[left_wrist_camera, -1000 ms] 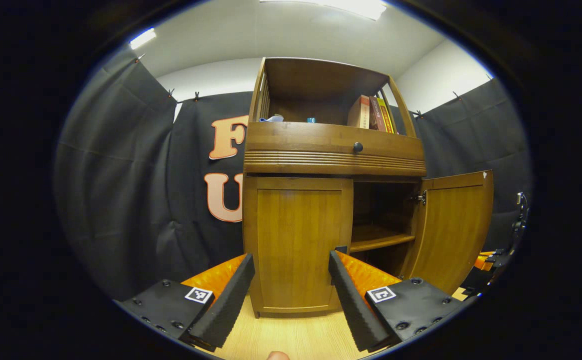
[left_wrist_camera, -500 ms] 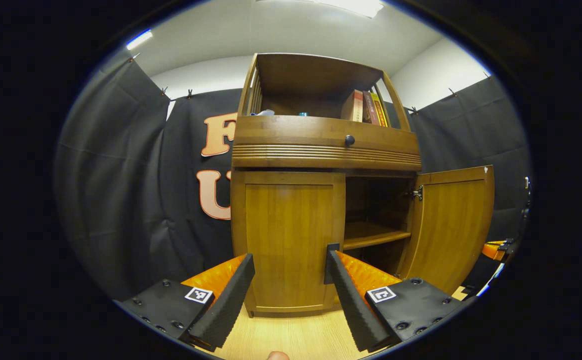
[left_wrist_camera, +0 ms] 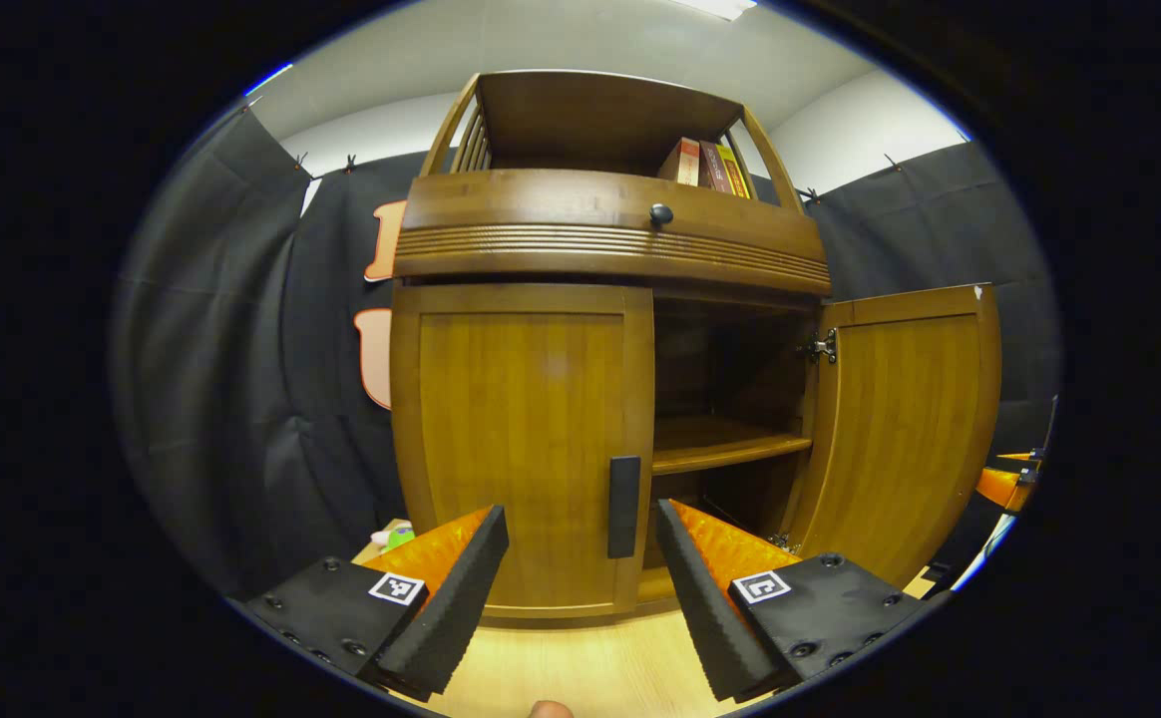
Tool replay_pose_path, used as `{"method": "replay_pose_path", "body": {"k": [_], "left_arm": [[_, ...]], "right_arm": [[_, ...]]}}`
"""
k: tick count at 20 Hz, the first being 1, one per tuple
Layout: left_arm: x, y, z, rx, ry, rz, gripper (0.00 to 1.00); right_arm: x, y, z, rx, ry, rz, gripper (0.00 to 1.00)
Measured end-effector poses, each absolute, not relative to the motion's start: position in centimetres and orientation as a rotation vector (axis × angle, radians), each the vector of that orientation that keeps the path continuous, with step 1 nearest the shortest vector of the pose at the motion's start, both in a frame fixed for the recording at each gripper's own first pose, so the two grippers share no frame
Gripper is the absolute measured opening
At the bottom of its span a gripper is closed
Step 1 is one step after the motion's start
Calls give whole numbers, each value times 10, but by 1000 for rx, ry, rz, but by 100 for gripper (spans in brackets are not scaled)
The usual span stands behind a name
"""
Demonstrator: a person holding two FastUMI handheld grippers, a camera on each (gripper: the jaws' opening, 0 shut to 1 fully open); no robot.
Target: Open the right door of the double-door shoe cabinet with the right hand, and open the left door with the left hand.
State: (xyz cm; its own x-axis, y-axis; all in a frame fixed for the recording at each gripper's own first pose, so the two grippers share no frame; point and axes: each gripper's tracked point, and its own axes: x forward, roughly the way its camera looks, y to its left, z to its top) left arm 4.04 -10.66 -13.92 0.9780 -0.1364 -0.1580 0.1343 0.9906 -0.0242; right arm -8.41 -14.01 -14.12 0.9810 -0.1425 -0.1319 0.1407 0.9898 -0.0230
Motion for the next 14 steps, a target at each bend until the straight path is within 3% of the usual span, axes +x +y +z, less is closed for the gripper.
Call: {"method": "replay_pose_path", "body": {"k": [4,14], "left_arm": [[70,-118,-158,-15,160,-136,95],[140,-153,-203,-38,189,-167,95]], "right_arm": [[-87,-141,-130,-29,96,-144,98],[-83,-142,-128,-24,83,-153,99]]}}
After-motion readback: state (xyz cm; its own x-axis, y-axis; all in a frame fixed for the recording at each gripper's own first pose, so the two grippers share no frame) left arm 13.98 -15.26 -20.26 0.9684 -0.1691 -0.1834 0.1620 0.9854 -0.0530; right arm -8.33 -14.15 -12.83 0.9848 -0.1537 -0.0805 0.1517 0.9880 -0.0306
